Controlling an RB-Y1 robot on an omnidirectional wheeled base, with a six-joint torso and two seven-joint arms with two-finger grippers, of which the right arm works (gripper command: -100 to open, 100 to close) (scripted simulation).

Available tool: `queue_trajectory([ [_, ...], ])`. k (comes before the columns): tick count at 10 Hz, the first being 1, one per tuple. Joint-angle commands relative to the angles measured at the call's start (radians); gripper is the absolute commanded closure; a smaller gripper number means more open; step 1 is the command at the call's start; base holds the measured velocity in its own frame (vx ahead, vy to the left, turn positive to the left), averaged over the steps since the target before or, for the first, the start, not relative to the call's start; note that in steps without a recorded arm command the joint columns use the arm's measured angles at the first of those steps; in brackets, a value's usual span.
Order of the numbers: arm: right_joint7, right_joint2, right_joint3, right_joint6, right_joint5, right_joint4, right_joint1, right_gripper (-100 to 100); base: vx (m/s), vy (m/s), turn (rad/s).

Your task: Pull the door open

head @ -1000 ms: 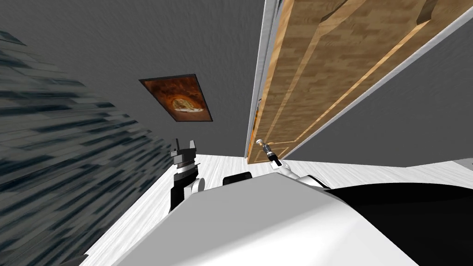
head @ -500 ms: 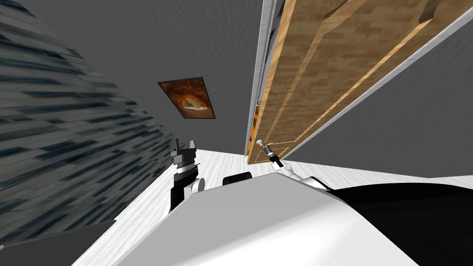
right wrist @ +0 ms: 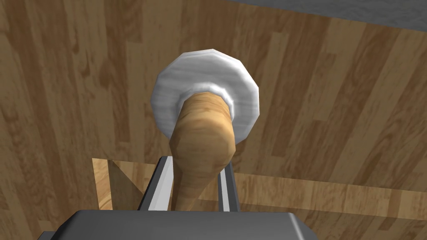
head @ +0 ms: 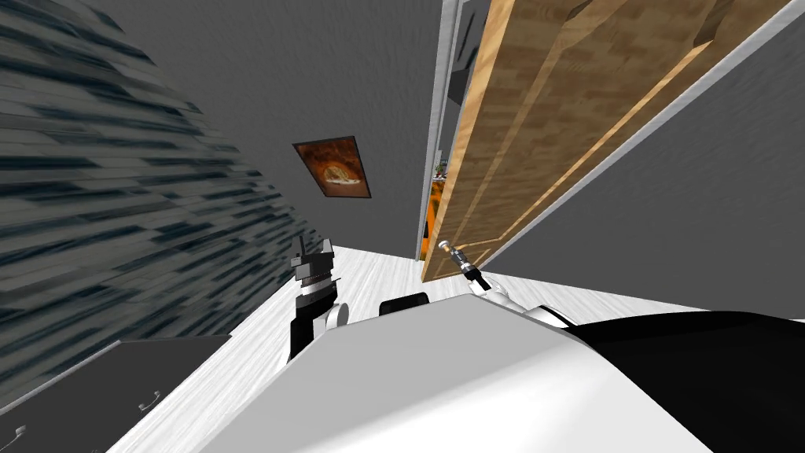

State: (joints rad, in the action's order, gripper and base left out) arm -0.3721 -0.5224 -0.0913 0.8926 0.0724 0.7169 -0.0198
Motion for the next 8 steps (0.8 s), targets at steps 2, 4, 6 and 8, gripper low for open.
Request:
queue_trajectory([
  [2, -0.011, -0.007, -0.009, 0.019, -0.003, -0.014, 0.000, 100, -0.129, -0.048, 0.053],
  [4, -0.030, -0.027, -0.023, 0.067, -0.005, -0.027, -0.025, 100, -0.183, -0.086, 0.200],
  [6, -0.042, -0.041, -0.030, 0.098, -0.005, -0.033, -0.040, 100, -0.162, -0.076, 0.114],
  [8, -0.054, -0.056, -0.038, 0.129, -0.005, -0.038, -0.056, 100, -0.142, -0.055, 0.089],
])
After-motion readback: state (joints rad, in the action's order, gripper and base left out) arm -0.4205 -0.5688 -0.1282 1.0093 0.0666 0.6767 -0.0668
